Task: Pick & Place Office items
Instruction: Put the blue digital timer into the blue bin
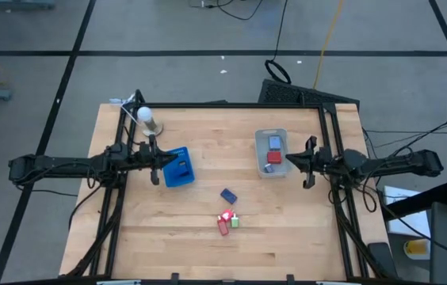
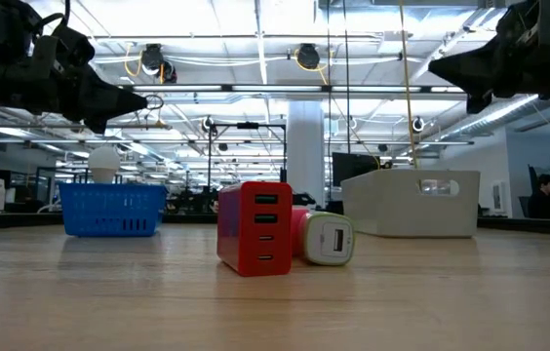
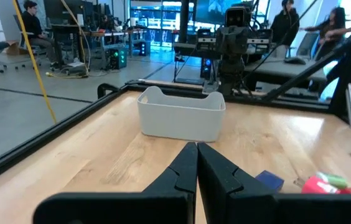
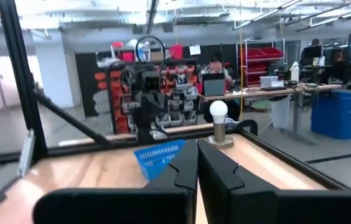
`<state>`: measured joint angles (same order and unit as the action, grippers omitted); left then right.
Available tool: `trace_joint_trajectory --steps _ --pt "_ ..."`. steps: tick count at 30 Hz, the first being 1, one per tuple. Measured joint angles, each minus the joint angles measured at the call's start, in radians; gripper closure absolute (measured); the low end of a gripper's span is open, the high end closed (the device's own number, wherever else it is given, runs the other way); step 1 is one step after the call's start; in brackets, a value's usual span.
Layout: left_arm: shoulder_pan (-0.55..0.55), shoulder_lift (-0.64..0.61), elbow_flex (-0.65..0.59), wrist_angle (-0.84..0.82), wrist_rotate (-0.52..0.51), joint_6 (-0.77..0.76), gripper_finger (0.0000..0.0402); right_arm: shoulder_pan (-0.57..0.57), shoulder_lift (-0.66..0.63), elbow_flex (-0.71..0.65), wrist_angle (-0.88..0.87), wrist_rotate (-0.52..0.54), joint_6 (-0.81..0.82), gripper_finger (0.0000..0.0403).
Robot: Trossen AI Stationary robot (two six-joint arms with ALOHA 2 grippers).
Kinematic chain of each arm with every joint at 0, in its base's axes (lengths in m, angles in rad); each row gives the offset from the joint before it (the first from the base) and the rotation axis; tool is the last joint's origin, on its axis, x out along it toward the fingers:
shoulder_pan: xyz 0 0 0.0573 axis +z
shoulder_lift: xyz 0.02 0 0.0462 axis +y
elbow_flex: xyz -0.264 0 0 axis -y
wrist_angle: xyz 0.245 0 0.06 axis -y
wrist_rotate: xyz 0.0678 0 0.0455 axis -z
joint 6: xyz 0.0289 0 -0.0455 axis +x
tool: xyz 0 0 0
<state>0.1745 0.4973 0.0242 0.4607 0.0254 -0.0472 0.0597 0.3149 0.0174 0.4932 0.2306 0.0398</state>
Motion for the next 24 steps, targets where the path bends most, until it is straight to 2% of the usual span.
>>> trace_joint_trajectory --steps 8,11,17,20,24 --pt "0.001 0.000 0.000 -0.020 0.000 0.104 0.0392 0.000 0.004 -0.002 -0.090 0.002 -0.019 0.0402" --pt "0.001 0.000 0.000 -0.025 0.000 0.111 0.0392 -0.006 0.023 -0.002 -0.056 0.004 -0.051 0.0401" --pt "0.001 0.000 0.000 -0.033 0.000 0.029 0.0392 -0.009 0.045 -0.002 -0.007 0.001 -0.033 0.0400" --pt "0.001 0.000 0.000 -0.033 -0.041 -0.042 0.0392 -0.009 0.072 -0.002 -0.005 0.001 -0.013 0.0399" --pt "-0.001 0.043 0.076 -0.160 -0.075 -0.140 0.0396 -0.009 0.102 -0.002 0.020 0.000 0.000 0.0399"
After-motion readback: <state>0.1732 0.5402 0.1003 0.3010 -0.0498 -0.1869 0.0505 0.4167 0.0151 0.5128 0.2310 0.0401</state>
